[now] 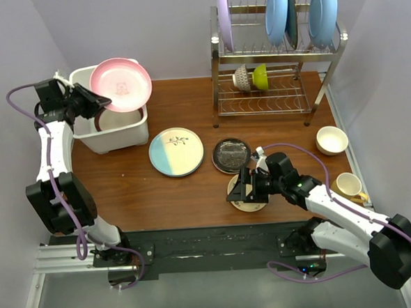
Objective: Place the plates into the plastic bin on the countertop
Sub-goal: Place the plate in the plastic bin.
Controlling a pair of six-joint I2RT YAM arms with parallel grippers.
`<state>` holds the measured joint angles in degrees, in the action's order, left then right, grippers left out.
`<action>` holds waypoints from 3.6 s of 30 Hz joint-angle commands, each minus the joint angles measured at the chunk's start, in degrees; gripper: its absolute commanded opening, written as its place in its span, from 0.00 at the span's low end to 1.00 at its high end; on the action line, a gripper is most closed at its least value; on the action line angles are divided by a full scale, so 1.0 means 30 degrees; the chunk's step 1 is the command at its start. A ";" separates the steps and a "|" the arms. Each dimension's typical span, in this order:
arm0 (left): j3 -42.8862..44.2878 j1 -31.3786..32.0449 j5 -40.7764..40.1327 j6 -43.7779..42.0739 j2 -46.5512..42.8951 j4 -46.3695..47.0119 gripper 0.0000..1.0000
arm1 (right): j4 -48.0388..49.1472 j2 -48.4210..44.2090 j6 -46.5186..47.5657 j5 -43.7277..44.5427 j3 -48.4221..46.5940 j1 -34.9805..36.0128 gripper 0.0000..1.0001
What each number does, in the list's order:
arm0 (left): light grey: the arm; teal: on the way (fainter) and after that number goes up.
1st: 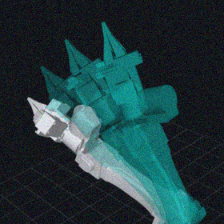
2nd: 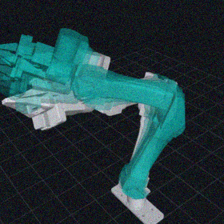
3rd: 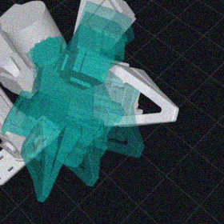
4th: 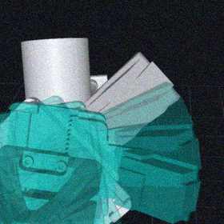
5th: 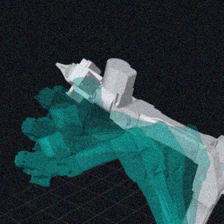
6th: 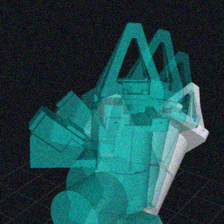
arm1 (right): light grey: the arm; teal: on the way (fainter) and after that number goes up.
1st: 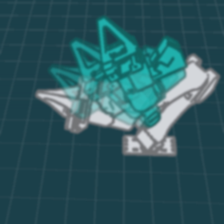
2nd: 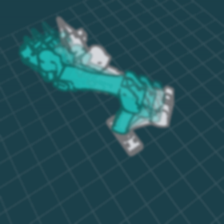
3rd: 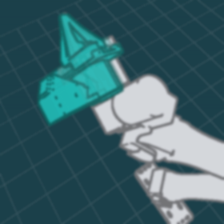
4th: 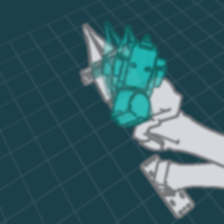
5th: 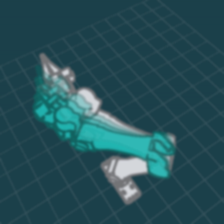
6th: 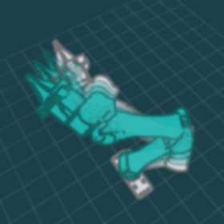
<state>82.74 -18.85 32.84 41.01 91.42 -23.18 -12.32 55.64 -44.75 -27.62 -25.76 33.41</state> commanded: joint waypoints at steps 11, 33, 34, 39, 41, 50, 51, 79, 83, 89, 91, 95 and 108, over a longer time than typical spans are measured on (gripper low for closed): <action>0.0106 -0.1919 0.0744 0.0186 0.0465 0.1486 0.00 | 0.0444 0.0175 0.0093 0.0006 0.0207 -0.0003 0.99; 0.2830 -0.2095 -0.1690 -0.1250 0.3890 -0.0214 0.00 | 0.0531 0.0439 0.0064 0.0094 0.0617 0.0026 0.99; 0.2830 -0.2066 -0.1544 -0.1192 0.4038 -0.0039 0.00 | 0.0531 0.0468 0.0064 0.0094 0.0588 0.0026 0.99; 0.3356 -0.2007 -0.1367 -0.1044 0.5208 0.0051 0.00 | 0.0707 0.0702 0.0035 0.0094 0.0647 -0.0003 0.99; 0.3736 -0.1891 -0.1454 -0.1219 0.5532 -0.0154 0.00 | 0.0765 0.0790 0.0064 0.0094 0.0676 -0.0003 0.99; 0.5027 -0.1100 -0.2333 -0.2421 0.7143 -0.1414 0.03 | 0.1000 0.1201 0.0035 0.0035 0.0646 0.0026 0.99; 0.4999 -0.1041 -0.2391 -0.2509 0.7203 -0.1414 0.06 | 0.1000 0.1229 0.0035 0.0035 0.0618 -0.0003 0.99; 0.5379 -0.0338 -0.3125 -0.3301 0.7029 -0.2704 0.65 | 0.1118 0.1318 0.0064 -0.0052 0.0588 -0.0003 0.99; 0.5379 -0.0337 -0.3561 -0.3037 0.5858 -0.2937 0.68 | 0.1146 0.1317 0.0064 -0.0081 0.0530 0.0026 0.99; 0.6023 -0.0308 -0.4675 -0.2920 0.4627 -0.3990 0.73 | 0.1147 0.1259 0.0034 -0.0140 0.0471 -0.0003 0.99; 0.5878 -0.0337 -0.4648 -0.2686 0.3985 -0.3905 0.74 | 0.1233 0.1230 -0.0082 -0.0344 0.0529 -0.0003 0.99; 0.5673 -0.0308 -0.4706 -0.2335 0.3016 -0.3817 0.74 | 0.1264 0.0559 -0.0288 -0.0317 0.1084 0.0026 0.99; 0.3156 0.0188 -0.3301 -0.2509 -0.0409 -0.3055 0.75 | 0.1058 0.1200 -0.0024 -0.0316 0.0032 0.0026 0.99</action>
<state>94.67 -19.57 20.49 33.45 95.50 -34.46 -10.28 58.19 -45.01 -28.03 -22.83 33.41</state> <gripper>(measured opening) 0.747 0.986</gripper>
